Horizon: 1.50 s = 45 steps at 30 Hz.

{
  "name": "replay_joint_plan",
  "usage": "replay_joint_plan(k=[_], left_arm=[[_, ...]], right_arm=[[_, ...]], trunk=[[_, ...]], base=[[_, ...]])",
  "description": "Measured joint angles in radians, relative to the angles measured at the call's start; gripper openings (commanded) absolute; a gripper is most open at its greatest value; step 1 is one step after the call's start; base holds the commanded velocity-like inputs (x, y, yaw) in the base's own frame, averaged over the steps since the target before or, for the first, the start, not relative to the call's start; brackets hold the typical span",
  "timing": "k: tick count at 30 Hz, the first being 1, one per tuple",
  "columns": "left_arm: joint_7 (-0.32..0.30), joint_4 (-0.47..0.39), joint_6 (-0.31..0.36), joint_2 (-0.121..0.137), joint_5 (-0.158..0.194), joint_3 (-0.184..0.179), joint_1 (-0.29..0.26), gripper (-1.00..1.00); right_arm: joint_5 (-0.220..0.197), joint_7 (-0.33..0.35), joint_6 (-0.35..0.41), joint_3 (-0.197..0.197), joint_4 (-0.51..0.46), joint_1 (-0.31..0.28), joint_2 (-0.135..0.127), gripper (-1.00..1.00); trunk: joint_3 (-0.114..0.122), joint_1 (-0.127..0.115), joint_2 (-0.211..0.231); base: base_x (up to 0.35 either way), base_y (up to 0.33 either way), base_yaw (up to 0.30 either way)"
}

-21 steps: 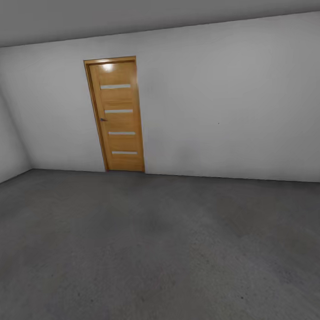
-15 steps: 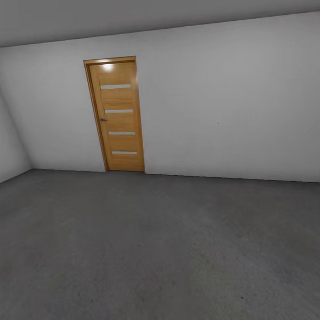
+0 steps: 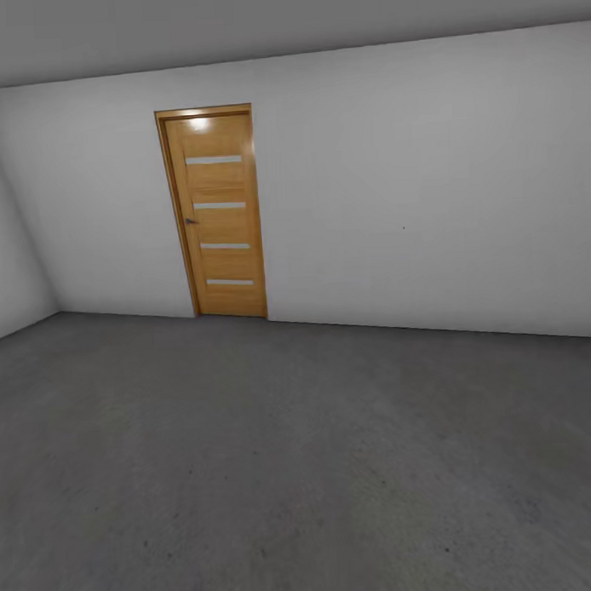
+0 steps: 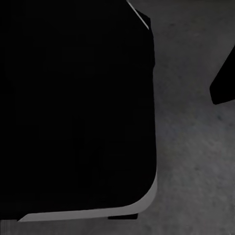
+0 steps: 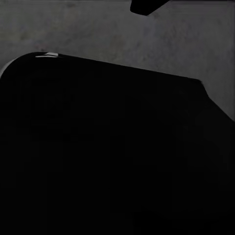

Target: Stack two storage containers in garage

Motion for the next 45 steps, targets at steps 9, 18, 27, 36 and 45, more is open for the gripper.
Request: replay_joint_plan(k=[9,18,27,36,45], left_arm=[[-0.008,-0.008,-0.012,-0.006,-0.001,-0.001,0.0,1.0],[-0.012,-0.011,-0.01,-0.002,0.002,-0.001,0.0,1.0],[-0.012,-0.011,-0.007,-0.001,0.008,0.004,0.0,1.0],[-0.012,-0.011,-0.01,-0.001,0.008,0.005,0.0,1.0],[-0.012,-0.011,-0.012,-0.001,0.008,0.005,0.0,1.0]], right_arm=[[0.0,0.0,-0.001,0.052,0.0,0.0,0.0,1.0],[0.0,0.0,-0.002,0.104,0.0,0.0,0.0,1.0],[0.0,-0.001,-0.003,0.353,0.0,0.0,0.0,1.0],[0.001,-0.001,-0.004,0.355,0.0,0.0,0.0,1.0],[0.001,-0.001,-0.004,0.357,0.0,0.0,0.0,1.0]], trunk=[[0.0,0.0,0.0],[0.0,-0.001,0.0],[0.0,-0.001,0.0],[0.0,-0.001,0.0],[0.0,-0.001,0.0]], base=[[0.056,-0.041,0.0],[0.262,-0.171,0.0],[0.31,-0.086,0.0],[0.322,-0.004,0.081],[0.322,0.0,0.257]])
